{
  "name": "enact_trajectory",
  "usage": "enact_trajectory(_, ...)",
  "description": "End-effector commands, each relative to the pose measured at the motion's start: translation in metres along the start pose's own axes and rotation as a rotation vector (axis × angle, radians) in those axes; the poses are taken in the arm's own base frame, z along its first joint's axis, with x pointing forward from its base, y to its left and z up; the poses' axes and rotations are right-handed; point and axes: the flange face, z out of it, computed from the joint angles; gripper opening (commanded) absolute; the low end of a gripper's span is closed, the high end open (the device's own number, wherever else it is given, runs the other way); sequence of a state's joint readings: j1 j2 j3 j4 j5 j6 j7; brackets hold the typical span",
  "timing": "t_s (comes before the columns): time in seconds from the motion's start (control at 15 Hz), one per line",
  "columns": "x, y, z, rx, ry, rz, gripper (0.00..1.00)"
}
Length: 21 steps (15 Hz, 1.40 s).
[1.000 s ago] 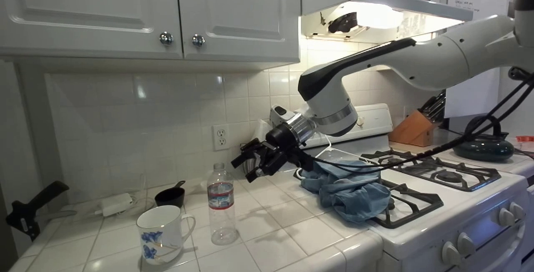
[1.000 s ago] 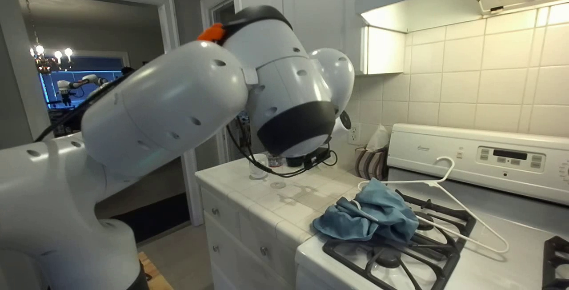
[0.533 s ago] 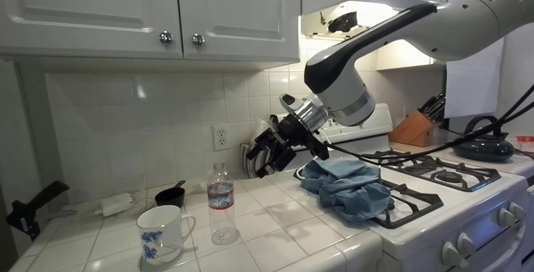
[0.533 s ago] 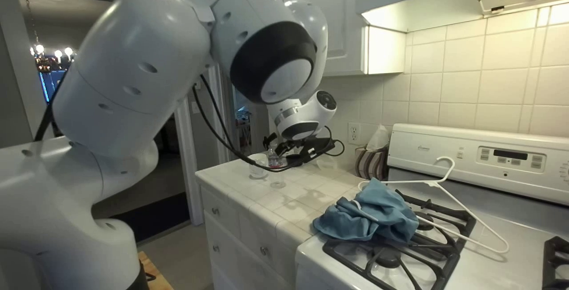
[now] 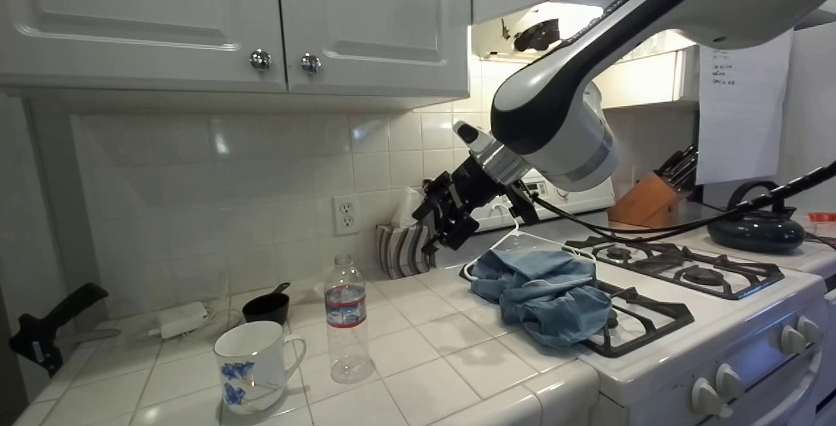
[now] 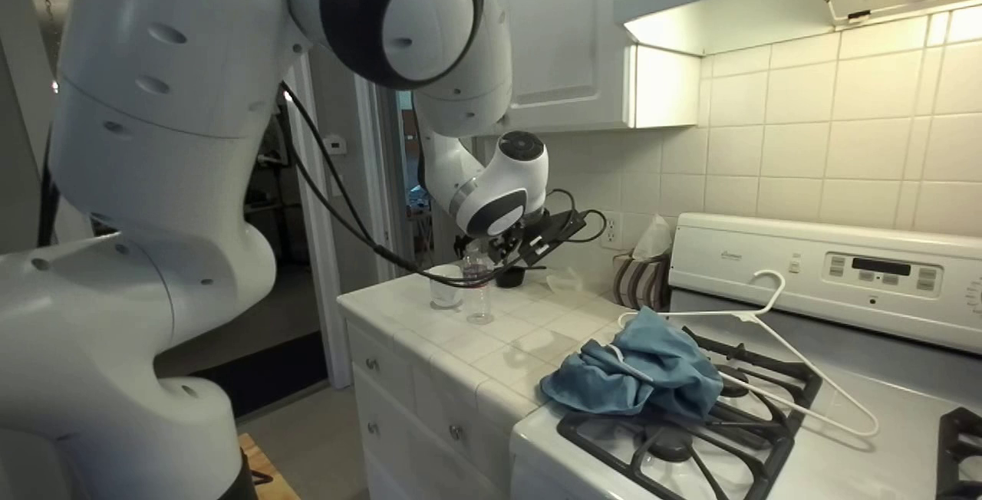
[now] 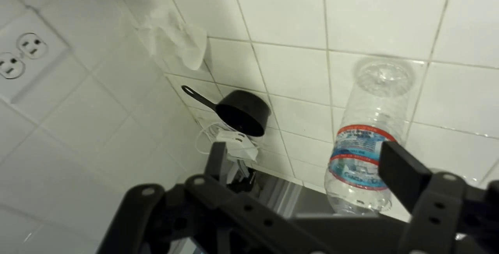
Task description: Pick up the water bottle, put it in an upright position and move the black cup to the right
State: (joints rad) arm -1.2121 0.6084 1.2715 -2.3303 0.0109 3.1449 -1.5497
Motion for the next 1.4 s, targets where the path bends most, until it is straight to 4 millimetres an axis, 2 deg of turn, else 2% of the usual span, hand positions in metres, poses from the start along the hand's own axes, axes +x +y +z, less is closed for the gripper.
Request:
enact_trajectory(0.0,0.002,0.016,-0.015,-0.120,-0.119,-0.089,1.00)
enact_trajectory(0.33,-0.003,0.051,-0.029,-0.293,-0.245,-0.222,1.00)
enact_trajectory(0.6,-0.017,0.064,-0.039,-0.391,-0.370,-0.319,1.00)
enact_trajectory(0.73,-0.034,0.060,-0.034,-0.417,-0.457,-0.366,1.00)
enact_trajectory(0.87,-0.059,0.046,-0.022,-0.414,-0.563,-0.386,1.00)
enact_trajectory(0.93,-0.043,0.056,-0.034,-0.407,-0.484,-0.343,1.00)
enact_trajectory(1.07,-0.057,0.046,-0.024,-0.402,-0.538,-0.365,1.00)
enact_trajectory(1.33,-0.061,0.043,-0.020,-0.402,-0.549,-0.374,1.00)
